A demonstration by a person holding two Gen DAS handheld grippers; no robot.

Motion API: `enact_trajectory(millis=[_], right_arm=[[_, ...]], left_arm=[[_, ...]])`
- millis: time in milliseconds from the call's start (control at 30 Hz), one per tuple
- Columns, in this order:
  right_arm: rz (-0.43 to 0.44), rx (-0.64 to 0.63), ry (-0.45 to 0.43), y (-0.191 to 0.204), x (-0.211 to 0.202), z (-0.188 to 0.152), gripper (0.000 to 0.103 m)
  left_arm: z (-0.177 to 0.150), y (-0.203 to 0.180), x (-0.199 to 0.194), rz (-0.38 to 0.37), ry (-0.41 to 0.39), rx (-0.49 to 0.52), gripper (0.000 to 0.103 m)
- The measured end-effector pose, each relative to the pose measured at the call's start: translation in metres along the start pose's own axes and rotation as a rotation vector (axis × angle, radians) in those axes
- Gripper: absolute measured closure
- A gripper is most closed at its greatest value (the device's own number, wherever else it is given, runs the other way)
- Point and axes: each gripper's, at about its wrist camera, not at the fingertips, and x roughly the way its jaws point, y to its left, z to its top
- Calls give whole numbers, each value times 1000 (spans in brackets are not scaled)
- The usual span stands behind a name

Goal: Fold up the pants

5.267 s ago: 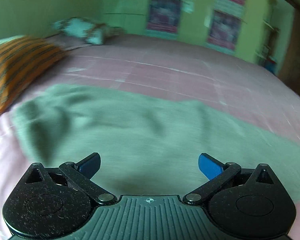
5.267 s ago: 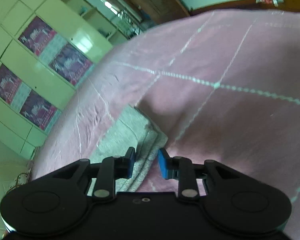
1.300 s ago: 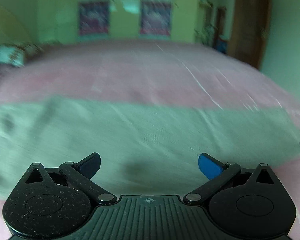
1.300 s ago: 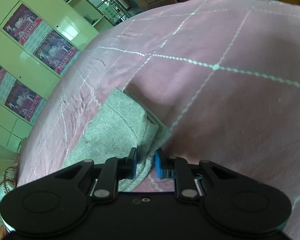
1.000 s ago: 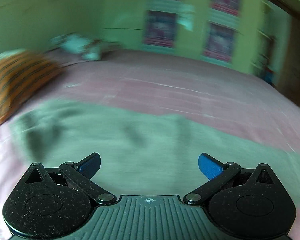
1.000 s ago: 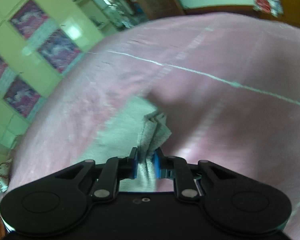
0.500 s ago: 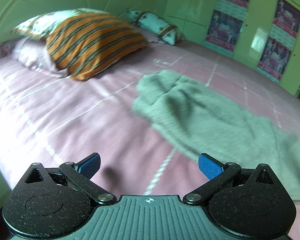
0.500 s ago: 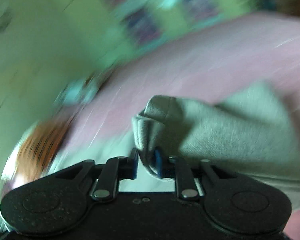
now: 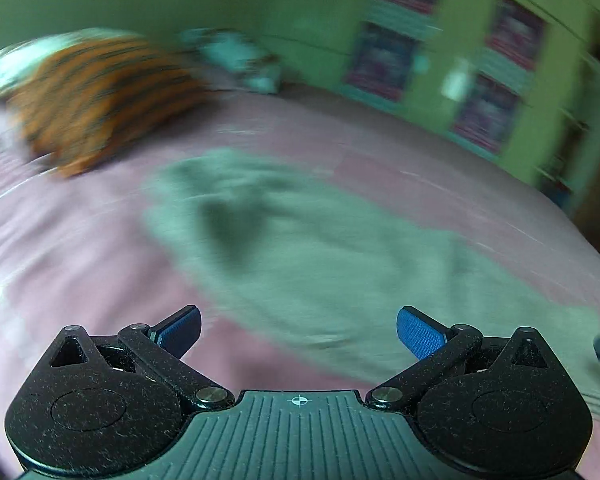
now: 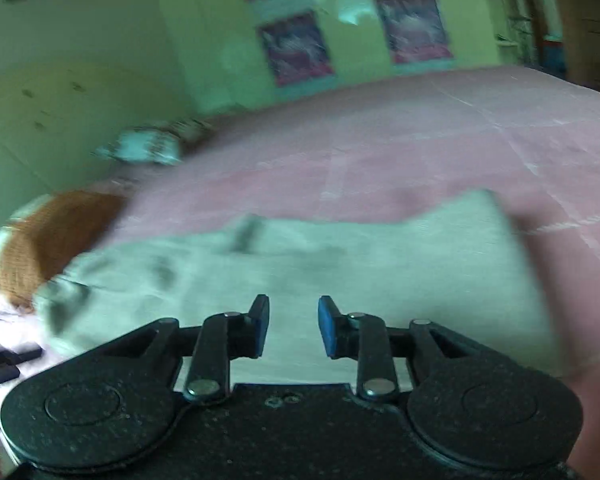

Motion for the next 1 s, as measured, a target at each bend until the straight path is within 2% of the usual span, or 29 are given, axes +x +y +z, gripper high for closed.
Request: enact_trajectory(millis=[67, 100, 133, 167, 200, 233, 267, 300, 367, 400, 500, 567, 600, 633, 667, 700, 733, 800, 867, 933, 1000], right_arm=[[-75, 9, -47, -20, -14, 8, 86], [-106, 1, -47, -27, -16, 7, 94], [-133, -10, -33, -35, -16, 5, 98], [-183, -32, -1, -42, -11, 1, 100], [-231, -45, 45, -50, -4, -5, 101], [-241, -41, 128, -58, 11, -10, 102], [-229, -38, 167, -65, 15, -11, 103], [-214, -34, 146, -67, 11, -6, 103], [-186, -54, 63, -66, 2, 11, 99], [-182, -72, 24, -67, 3, 22, 99], [-188, -55, 21, -76, 32, 51, 99], [-214, -75, 33, -81, 59, 62, 99], [-245, -74, 71, -85, 75, 61, 101], [-290, -61, 126, -95, 89, 60, 101], [-311, -33, 139, -108, 95, 56, 100], [-315, 1, 134, -116, 93, 54, 81], [-296, 28, 121, -123, 83, 54, 81], [-243, 54, 41, -126, 54, 50, 87], [-211, 69, -5, -124, 32, 43, 86], [-154, 82, -23, -119, 10, 34, 86], [-138, 59, -34, -109, -7, 24, 85]], left_arm=[[3, -39, 8, -37, -7, 89, 0], [3, -59, 15, -51, -8, 126, 0], [2, -78, 23, -65, 3, 158, 0], [-2, -93, 34, -77, 22, 186, 0], [-7, -110, 50, -72, 76, 237, 0], [-12, -122, 68, -39, 160, 295, 0], [-11, -127, 73, -24, 172, 304, 0], [-4, -128, 70, -26, 132, 279, 0], [14, -133, 65, -47, 45, 261, 0], [24, -139, 69, -38, 30, 266, 0], [47, -154, 102, -28, 74, 262, 0], [43, -160, 133, 12, 133, 282, 0], [36, -161, 153, 22, 191, 299, 0], [27, -158, 162, 2, 192, 287, 0], [23, -156, 164, -9, 168, 276, 0], [23, -156, 163, -12, 166, 282, 0], [26, -155, 160, -14, 173, 277, 0], [31, -150, 145, -16, 173, 267, 0], [27, -136, 110, -32, 110, 283, 0], [22, -115, 81, -46, 87, 255, 0], [14, -86, 55, -31, 62, 212, 0]])
